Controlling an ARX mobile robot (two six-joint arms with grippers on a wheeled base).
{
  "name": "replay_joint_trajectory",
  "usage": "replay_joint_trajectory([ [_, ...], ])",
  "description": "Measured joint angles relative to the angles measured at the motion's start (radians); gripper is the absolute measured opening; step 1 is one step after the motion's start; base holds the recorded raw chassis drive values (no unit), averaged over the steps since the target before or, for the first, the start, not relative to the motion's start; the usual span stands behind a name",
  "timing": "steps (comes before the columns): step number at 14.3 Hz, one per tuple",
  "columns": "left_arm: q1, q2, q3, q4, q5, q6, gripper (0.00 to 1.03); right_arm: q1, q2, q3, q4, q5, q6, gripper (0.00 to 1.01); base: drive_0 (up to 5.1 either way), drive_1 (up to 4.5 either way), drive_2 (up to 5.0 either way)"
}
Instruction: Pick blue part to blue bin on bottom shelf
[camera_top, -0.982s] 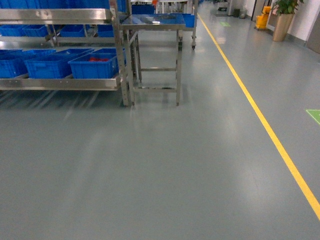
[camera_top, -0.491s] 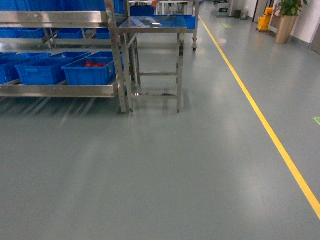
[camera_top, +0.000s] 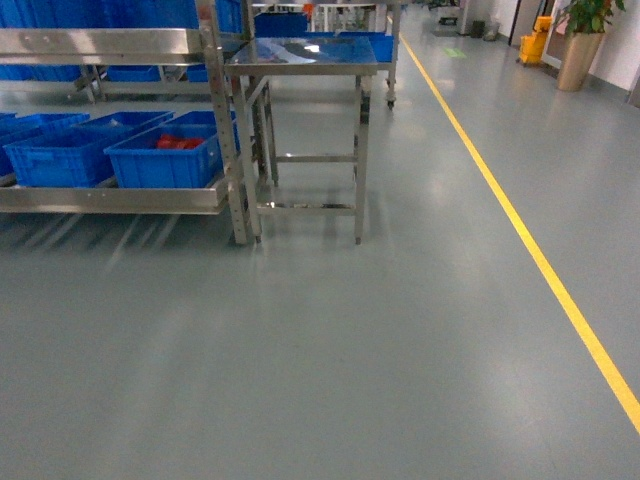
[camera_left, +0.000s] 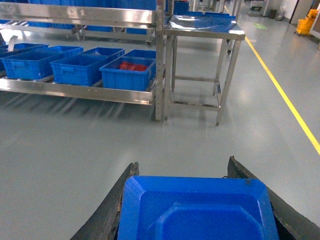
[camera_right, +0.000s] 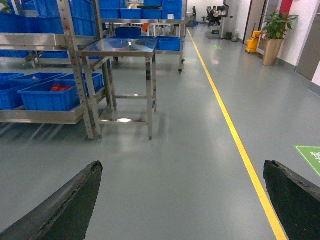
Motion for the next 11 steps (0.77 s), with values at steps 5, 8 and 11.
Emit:
replay_joint_trajectory([
  [5, 0.0, 0.0, 0.0, 0.003, 0.0, 0.0, 0.43, 0.0, 0.0, 0.0, -0.001, 0.0, 0.0, 0.98, -0.1, 4.22, -4.4],
  [8, 0.0, -0.002, 0.0, 0.002, 0.0, 0.0, 0.43, 0.0, 0.0, 0.0, -0.003, 0.0, 0.0, 0.98, 0.0, 4.32, -4.3],
  [11, 0.0, 0.0, 0.0, 0.0, 0.0, 0.0, 0.43, 0.0, 0.0, 0.0, -0.002, -0.001, 0.0, 0.98, 0.0, 4.27, -4.4],
])
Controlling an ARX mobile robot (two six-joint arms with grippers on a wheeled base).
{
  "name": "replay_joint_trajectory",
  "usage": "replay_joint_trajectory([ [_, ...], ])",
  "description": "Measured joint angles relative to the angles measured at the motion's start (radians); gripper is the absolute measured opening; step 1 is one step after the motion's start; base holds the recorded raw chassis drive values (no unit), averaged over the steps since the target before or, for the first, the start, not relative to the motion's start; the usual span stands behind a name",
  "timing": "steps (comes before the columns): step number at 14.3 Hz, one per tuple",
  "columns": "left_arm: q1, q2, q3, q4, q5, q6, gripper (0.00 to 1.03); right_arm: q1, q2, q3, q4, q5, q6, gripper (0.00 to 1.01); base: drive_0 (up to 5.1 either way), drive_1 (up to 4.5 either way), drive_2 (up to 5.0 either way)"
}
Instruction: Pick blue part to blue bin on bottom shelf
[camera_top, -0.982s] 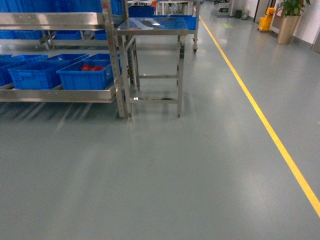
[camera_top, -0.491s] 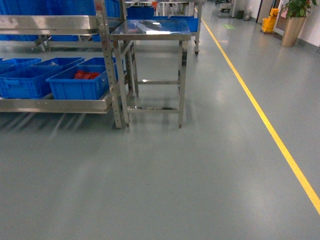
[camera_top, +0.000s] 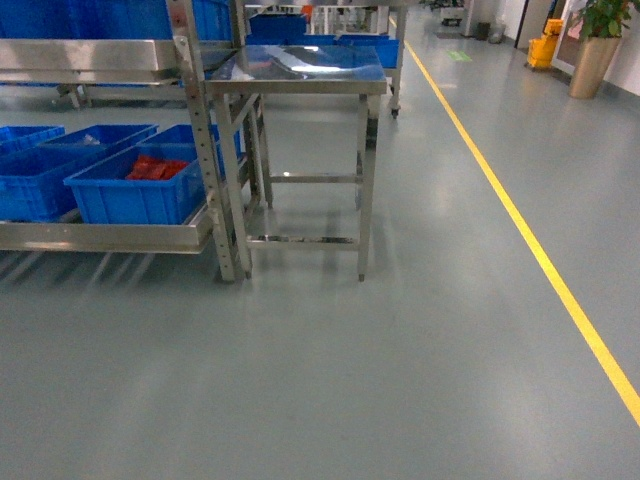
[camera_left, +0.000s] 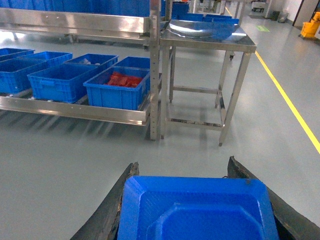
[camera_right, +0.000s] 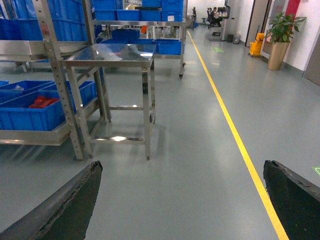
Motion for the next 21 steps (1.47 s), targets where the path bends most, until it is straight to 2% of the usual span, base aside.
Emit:
replay_joint_trajectory([
  [21, 0.0, 0.0, 0.0, 0.003, 0.0, 0.0, 0.43, 0.0, 0.0, 0.0, 0.002, 0.001, 0.0, 0.98, 0.0, 4.29, -4.3],
])
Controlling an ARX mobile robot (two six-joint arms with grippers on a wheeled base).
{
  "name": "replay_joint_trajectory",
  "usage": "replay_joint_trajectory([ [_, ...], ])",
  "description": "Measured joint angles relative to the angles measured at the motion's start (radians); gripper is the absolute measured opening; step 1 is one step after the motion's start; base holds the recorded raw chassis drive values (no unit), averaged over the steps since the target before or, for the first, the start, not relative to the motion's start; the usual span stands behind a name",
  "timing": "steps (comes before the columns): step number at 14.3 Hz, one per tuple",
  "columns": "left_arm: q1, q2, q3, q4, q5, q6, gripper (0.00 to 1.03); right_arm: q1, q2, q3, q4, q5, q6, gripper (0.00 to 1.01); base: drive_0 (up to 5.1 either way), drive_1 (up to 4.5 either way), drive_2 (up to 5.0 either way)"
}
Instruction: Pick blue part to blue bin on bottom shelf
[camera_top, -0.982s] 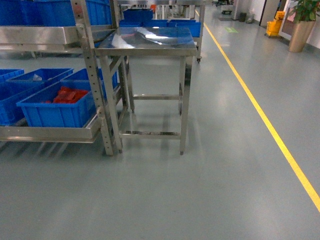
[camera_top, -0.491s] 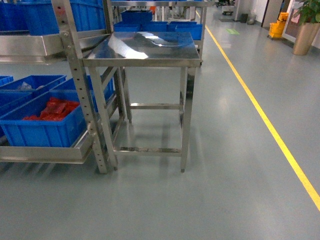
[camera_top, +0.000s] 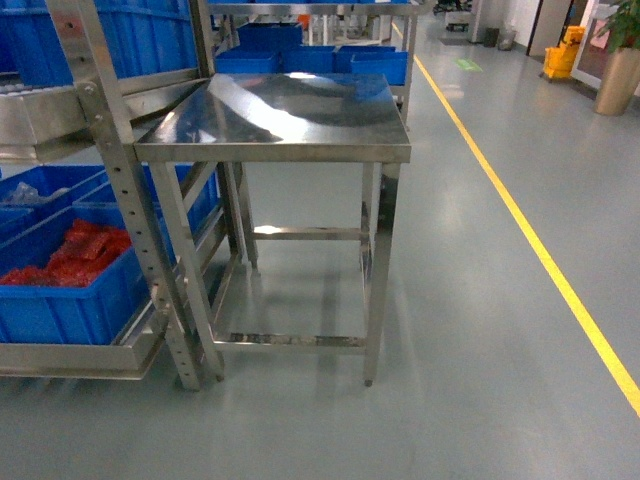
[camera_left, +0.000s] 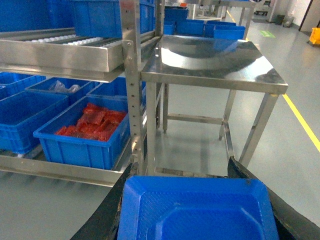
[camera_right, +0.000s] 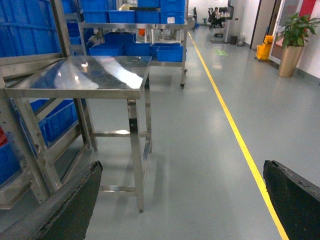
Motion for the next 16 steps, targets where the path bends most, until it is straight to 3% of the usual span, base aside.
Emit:
replay_joint_trajectory([
  [12, 0.0, -0.001, 0.0, -0.002, 0.0, 0.0, 0.43, 0.0, 0.0, 0.0, 0.005, 0.0, 0.0, 0.98, 0.0, 4.28, -4.4],
  [16, 0.0, 0.006, 0.0, -0.003, 0.0, 0.0, 0.43, 0.0, 0.0, 0.0, -0.002, 0.0, 0.0, 0.98, 0.0, 0.0, 0.0],
])
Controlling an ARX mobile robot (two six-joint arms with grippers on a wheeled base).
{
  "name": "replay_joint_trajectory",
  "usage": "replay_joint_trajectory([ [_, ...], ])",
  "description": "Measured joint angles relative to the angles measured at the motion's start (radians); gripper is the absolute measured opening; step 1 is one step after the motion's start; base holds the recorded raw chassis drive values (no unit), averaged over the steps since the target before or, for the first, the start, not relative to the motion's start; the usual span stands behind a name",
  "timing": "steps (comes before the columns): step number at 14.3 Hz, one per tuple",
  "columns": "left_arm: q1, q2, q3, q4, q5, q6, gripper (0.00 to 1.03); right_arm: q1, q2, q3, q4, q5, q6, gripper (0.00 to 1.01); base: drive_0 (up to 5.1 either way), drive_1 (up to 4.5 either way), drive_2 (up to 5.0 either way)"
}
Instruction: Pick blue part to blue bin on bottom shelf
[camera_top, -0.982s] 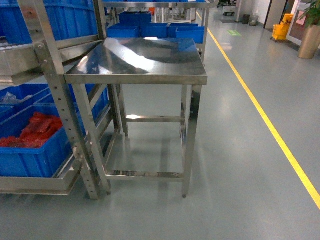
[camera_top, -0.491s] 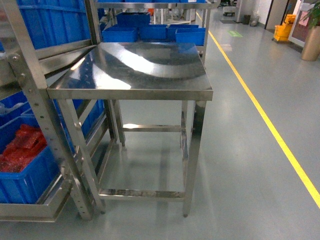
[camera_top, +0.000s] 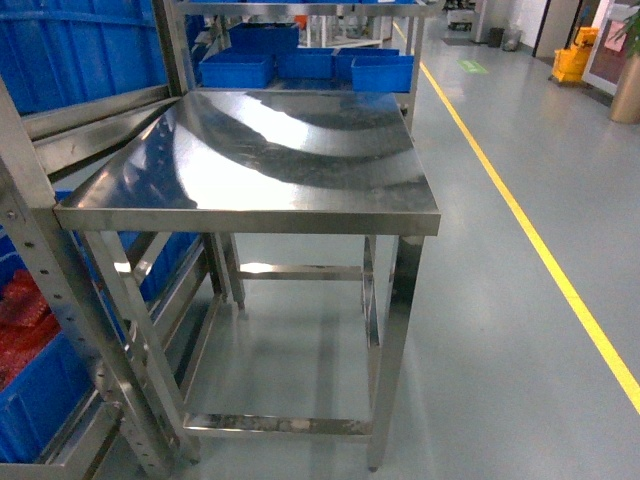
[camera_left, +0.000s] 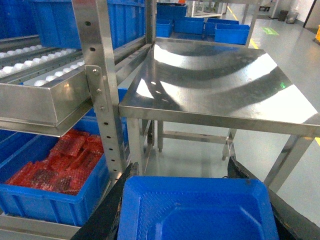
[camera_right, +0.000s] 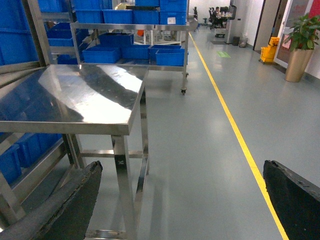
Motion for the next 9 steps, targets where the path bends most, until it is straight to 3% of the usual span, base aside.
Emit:
replay_joint_trajectory([
  [9, -0.001, -0.005, 0.0, 0.001, 0.0, 0.0, 0.43, 0.0, 0.0, 0.0, 0.0, 0.0, 0.0, 0.98, -4.4, 2.38, 2.4],
])
